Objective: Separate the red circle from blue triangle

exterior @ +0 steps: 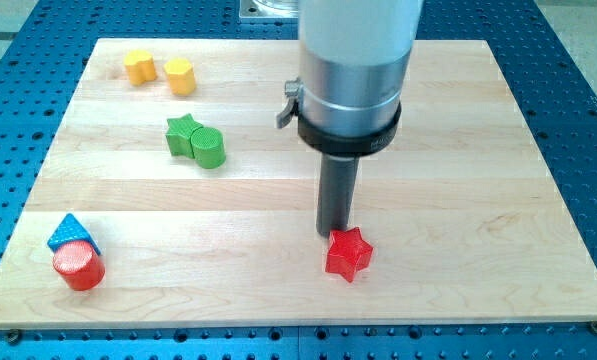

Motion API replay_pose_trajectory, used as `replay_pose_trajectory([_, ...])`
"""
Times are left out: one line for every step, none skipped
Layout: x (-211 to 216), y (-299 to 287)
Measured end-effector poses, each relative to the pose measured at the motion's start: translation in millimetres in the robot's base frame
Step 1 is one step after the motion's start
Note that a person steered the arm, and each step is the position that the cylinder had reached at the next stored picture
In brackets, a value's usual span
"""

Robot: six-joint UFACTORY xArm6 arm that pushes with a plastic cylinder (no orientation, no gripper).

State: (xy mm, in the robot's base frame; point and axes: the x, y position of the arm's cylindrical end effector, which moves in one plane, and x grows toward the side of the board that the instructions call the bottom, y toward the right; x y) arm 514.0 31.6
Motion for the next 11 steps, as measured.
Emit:
replay_pose_trajectory([-33, -113])
replay_pose_trajectory([-34, -223])
replay_pose_trajectory([-9, -299])
replay_pose_trajectory([63, -335])
replay_pose_trajectory([84, -255])
replay_pose_trajectory([56, -211])
replay_pose_trajectory([44, -153])
replay_pose_trajectory([33, -112])
replay_pose_trajectory([19, -107])
replay_pose_trajectory([20, -37])
replay_pose_trajectory([-39, -40])
